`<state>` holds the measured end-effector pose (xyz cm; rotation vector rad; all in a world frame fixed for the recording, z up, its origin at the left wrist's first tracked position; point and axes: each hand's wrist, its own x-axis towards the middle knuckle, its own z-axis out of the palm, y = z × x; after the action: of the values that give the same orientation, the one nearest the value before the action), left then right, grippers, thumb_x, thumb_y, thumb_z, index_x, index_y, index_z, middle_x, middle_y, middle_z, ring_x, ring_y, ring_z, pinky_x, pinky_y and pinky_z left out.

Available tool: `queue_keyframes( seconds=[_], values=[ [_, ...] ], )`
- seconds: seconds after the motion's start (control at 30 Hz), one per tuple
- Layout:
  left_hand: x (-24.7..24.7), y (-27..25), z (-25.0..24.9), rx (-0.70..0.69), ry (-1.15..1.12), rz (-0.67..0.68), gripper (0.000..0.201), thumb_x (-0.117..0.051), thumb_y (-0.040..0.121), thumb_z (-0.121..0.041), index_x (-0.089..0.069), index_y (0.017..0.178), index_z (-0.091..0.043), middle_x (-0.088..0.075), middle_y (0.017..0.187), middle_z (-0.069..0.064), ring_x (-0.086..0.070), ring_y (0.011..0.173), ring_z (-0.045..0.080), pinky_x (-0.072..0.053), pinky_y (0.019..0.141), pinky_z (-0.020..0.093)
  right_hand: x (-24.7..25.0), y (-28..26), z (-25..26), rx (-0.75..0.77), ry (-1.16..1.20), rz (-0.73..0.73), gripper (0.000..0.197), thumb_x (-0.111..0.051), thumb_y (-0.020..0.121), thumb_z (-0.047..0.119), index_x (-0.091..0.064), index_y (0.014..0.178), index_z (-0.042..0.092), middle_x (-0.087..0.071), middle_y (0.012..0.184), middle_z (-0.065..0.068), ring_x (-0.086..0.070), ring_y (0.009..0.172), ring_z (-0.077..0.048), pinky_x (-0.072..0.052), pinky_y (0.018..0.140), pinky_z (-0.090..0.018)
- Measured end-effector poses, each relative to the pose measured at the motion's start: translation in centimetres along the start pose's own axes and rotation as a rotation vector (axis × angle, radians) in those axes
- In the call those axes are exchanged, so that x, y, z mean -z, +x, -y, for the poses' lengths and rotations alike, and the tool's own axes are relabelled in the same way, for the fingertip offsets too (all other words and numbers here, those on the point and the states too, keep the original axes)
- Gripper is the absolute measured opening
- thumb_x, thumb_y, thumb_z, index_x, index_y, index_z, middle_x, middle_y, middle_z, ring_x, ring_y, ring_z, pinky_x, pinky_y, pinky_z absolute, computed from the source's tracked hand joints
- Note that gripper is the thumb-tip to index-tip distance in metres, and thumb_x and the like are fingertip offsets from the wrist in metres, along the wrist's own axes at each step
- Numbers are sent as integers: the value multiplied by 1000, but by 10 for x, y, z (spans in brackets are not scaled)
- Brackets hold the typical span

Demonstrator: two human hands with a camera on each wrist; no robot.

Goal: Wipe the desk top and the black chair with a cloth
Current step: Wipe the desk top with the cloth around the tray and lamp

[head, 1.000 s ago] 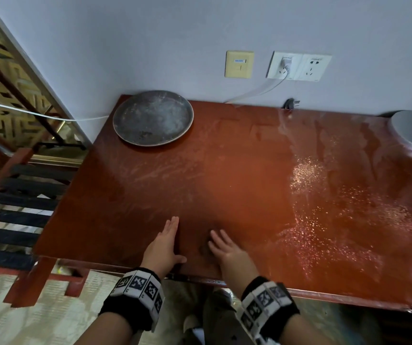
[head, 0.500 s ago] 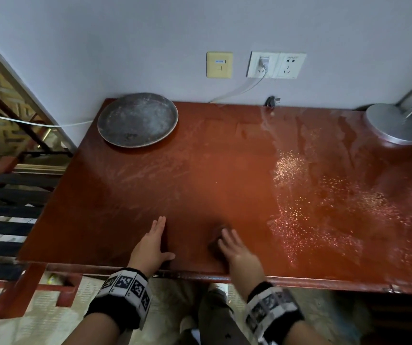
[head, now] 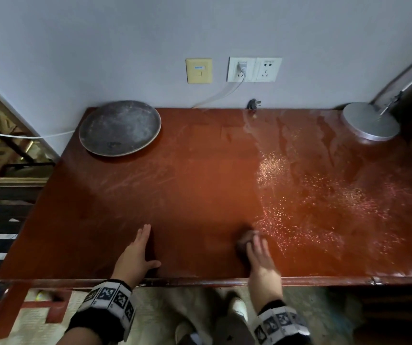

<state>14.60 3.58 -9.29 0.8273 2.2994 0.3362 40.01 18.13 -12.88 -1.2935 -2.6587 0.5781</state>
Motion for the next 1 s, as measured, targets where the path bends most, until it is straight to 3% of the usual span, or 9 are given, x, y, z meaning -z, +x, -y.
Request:
queue_keyframes(
  seconds=[0.1,0.17,0.3,0.4,0.5,0.63,0.73,0.9,1.0],
  values=[
    [0,2,-2,18,22,0,108,-76,79,-21,4,151,-26,-4,159,5,-34,137,27,-36,108,35,-12,-10,30,313,-85,40,73,-57,48,-6,-63,117,19,-37,147,1,-1,145,-13,-53,75,-19],
    [0,2,-5,33,39,3,106,-76,79,-20,2,151,-26,-5,158,5,-36,136,26,-37,107,34,-5,-9,27,440,-121,89,55,-51,62,3,-70,110,22,-51,136,8,-8,144,-13,-50,75,-12],
    [0,0,-10,68,-16,-13,100,-77,76,-12,-12,151,-24,-8,157,3,-30,140,21,-32,111,32,25,3,-31,295,-138,146,98,-84,23,-5,-67,115,23,-49,134,11,-54,121,-12,-55,63,-13],
    [-11,-8,-27,15,-23,-126,81,-72,79,-2,-31,146,-21,-23,155,1,-25,141,16,-26,112,29,42,6,-73,135,-97,166,104,-79,21,-15,-64,118,19,-47,137,5,-53,119,-17,-56,54,-16],
    [-46,-24,-69,-223,-86,-315,54,-64,81,6,-58,129,-20,-53,137,2,-48,126,10,-30,105,15,51,9,-80,109,-123,167,101,-80,19,-9,-67,114,21,-51,134,5,-58,115,-18,-56,51,-21],
    [-105,-43,-142,-528,-104,-272,43,-58,78,-9,-66,116,-26,-56,127,-13,-51,118,-2,-30,99,2,65,35,-72,219,44,212,76,-82,56,-2,-61,124,23,-26,142,13,-43,131,-12,-53,89,-26],
    [-130,-39,-182,-616,-68,-286,40,-60,78,-14,-67,116,-25,-55,131,-11,-49,122,1,-34,99,6,92,52,-95,274,118,245,54,-56,93,22,-36,143,26,-11,144,21,-12,141,-1,-9,109,-12],
    [-159,-30,-237,-542,205,-197,38,-42,85,-43,-74,102,-31,-68,116,-1,-63,110,13,-54,74,18,124,54,-168,91,-102,323,67,-47,94,43,-7,148,37,18,146,15,21,138,-9,6,115,-31],
    [-164,-15,-257,-490,339,-197,42,-50,85,-46,-70,113,-22,-61,127,3,-58,118,18,-53,85,22,126,58,-185,117,-197,424,81,-51,89,52,3,148,37,30,143,8,29,132,-11,7,115,-41]
  ],
)
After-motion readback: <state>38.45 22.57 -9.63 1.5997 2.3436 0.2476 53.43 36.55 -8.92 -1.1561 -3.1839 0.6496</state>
